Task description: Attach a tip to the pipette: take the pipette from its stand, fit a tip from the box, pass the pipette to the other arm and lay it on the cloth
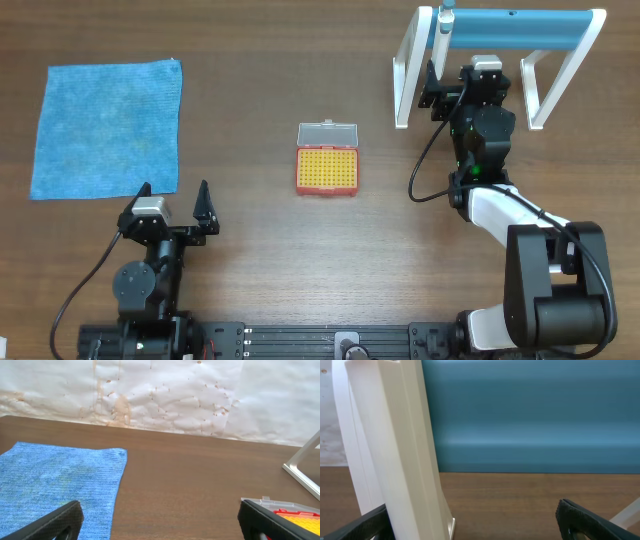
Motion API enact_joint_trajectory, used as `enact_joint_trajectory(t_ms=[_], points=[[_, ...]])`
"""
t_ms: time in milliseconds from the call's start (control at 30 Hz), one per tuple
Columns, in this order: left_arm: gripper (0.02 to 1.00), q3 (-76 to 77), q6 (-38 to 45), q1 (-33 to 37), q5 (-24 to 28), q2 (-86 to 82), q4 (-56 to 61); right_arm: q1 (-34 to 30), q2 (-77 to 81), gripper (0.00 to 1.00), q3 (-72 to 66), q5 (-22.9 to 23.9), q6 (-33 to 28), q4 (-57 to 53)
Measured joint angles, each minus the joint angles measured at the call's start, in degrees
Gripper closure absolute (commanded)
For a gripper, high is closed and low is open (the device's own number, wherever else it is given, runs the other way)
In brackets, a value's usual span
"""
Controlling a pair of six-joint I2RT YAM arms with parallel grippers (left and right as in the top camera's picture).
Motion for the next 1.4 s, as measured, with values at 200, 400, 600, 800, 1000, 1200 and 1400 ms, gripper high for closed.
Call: enact_joint_trajectory(t_ms=[200, 400, 600, 800, 1000, 1200, 1400], points=[[0.023, 0.0, 0.0, 0.0, 0.0, 0.0, 0.0, 0.0, 1.84, 0.005, 1.27, 0.0, 0.0, -0.07], [0.023, 0.0, 0.0, 0.0, 0.0, 0.0, 0.0, 0.0, 3.5, 0.005, 3.72, 0.0, 0.0, 0.0], [0.023, 0.0, 0.0, 0.0, 0.0, 0.0, 0.0, 0.0, 3.78, 0.005, 3.93, -0.24, 0.0, -0.42], [0.023, 0.0, 0.0, 0.0, 0.0, 0.0, 0.0, 0.0, 3.85, 0.853, 3.93, -0.98, -0.15, -1.29], [0.023, 0.0, 0.0, 0.0, 0.0, 0.0, 0.0, -0.11, 3.93, 0.919, 3.96, -1.36, 0.0, -1.53], [0.023, 0.0, 0.0, 0.0, 0.0, 0.0, 0.0, -0.09, 3.93, 0.919, 3.96, -1.33, 0.0, -1.53], [0.02, 0.0, 0.0, 0.0, 0.0, 0.0, 0.0, -0.11, 1.07, 0.921, 3.93, -1.36, 0.0, -1.92]])
